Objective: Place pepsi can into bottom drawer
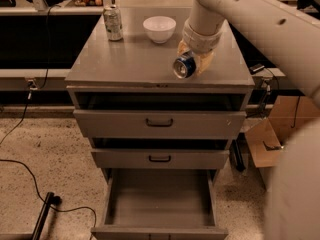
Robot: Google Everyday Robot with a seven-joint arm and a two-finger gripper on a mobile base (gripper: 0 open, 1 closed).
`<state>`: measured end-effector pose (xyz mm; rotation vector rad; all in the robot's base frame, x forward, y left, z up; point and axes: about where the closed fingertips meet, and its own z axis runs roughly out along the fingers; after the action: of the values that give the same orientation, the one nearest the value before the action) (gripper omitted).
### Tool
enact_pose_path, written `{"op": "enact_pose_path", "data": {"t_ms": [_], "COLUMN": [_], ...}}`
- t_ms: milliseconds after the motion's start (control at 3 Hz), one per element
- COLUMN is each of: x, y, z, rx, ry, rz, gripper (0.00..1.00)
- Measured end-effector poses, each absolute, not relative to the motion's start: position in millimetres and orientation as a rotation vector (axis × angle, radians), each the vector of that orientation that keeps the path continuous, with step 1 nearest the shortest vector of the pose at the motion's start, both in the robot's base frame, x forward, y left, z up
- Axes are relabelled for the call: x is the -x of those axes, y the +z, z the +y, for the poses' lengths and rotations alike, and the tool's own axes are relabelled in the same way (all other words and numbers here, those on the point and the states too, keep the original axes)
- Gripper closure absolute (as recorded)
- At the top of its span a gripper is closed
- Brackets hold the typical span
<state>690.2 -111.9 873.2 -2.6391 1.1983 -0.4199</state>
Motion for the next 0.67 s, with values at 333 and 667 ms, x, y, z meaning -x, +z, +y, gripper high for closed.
{"op": "enact_pose_path", "data": {"t_ms": [333,667], "x": [-637.4,-585.3], "y": [882.1,853.6], "z": [-154.0,-176.6], "rx": [2.505,2.327], "ry": [-0.449,-0.333], "rz": [1.456,1.712], "gripper": [1.00,1.00]}}
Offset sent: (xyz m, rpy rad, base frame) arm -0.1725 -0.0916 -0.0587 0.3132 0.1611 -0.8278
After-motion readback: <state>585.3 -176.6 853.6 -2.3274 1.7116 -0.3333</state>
